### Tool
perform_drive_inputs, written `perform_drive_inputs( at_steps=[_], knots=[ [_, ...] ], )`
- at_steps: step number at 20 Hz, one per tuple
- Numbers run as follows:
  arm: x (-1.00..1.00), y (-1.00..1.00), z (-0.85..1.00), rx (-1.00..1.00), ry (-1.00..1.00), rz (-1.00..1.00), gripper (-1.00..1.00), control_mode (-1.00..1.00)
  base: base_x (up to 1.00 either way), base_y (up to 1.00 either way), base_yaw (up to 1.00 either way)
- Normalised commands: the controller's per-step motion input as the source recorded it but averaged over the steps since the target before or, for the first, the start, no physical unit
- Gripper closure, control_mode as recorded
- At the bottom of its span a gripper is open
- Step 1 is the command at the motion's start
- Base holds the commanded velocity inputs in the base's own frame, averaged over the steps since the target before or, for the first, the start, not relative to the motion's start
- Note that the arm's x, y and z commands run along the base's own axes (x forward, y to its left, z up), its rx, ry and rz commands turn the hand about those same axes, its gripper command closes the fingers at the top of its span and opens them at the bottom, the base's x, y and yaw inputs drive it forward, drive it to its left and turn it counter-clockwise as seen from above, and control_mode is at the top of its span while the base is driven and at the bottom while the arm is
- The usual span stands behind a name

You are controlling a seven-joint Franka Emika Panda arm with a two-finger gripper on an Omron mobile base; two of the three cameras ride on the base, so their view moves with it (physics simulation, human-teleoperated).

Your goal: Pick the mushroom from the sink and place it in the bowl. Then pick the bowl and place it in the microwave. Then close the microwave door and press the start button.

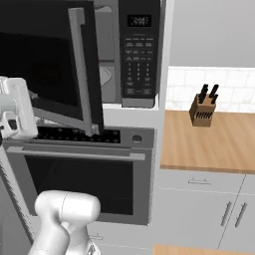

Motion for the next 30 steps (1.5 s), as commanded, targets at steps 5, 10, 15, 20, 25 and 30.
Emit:
perform_drive_inputs(
  at_steps=[5,10,15,20,25,30],
  knots=[
    [0.83,0.00,0.00,0.05,0.28,0.30,-1.00,-1.00,0.00,0.00,0.00],
    [0.77,0.00,-0.07,0.06,0.22,0.24,-1.00,-1.00,0.00,0.00,0.00],
    [0.68,0.02,-0.23,0.08,0.15,0.20,-1.00,-1.00,0.00,0.00,0.00],
    [0.17,-0.01,-0.38,0.06,0.06,0.16,-1.00,-1.00,0.00,0.00,0.00],
    [-0.77,-0.68,-0.09,0.06,0.00,0.10,-1.00,-1.00,0.00,0.00,0.00],
    [-0.95,-0.99,0.00,0.12,0.00,0.02,-1.00,-1.00,0.00,0.00,0.00]
  ],
)
